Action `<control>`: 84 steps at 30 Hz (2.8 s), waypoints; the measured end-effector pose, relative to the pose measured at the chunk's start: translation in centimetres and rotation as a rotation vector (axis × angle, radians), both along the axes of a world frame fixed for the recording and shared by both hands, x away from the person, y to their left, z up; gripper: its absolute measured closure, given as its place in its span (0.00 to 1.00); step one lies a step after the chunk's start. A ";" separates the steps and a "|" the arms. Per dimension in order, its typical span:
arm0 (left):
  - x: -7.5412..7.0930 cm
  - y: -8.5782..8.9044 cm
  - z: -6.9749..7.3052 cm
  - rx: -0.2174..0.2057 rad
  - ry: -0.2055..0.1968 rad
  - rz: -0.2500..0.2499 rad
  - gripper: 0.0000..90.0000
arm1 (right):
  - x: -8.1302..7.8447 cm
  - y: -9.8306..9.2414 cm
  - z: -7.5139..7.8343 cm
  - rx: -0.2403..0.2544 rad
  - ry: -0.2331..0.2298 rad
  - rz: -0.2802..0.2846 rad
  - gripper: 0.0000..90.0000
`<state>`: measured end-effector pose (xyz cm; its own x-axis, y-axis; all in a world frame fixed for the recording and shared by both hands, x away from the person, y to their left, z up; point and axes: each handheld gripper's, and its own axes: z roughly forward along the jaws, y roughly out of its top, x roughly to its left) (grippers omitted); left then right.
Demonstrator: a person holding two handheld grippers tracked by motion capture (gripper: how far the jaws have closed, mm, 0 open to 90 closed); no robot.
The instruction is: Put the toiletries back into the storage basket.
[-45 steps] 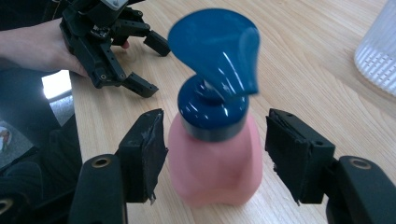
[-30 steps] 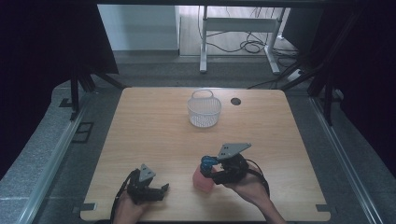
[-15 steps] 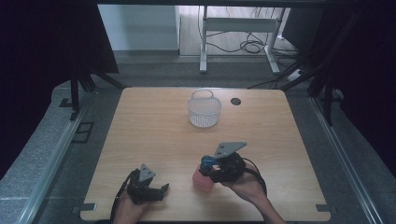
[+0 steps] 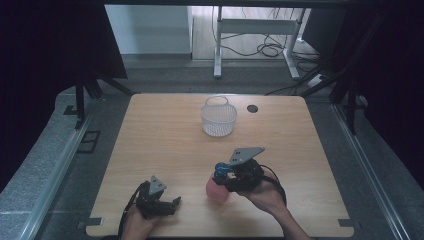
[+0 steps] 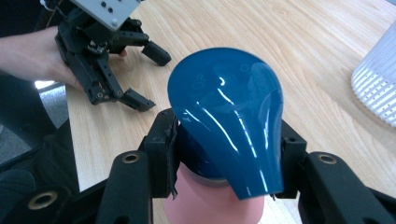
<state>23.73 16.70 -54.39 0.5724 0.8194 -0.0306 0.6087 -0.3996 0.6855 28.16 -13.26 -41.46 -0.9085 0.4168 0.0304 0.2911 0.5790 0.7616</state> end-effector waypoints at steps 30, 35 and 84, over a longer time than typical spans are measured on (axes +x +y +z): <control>0.0 0.0 0.0 0.000 -0.002 0.000 0.11 | 6.1 -0.2 4.1 -0.003 -0.031 -0.098 0.59; 0.0 0.0 0.0 0.003 -0.001 -0.001 0.11 | 7.3 -0.1 4.8 -0.006 -0.038 -0.115 0.59; 0.0 0.0 0.0 -0.003 -0.002 0.000 0.11 | 16.8 1.4 7.8 -0.018 -0.064 -0.256 0.59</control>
<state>23.74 16.67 -54.42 0.5723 0.8194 -0.0316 0.6074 -0.3977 0.6876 44.95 -11.88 -33.65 -0.7732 0.6333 -0.0334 0.3815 0.5066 0.7732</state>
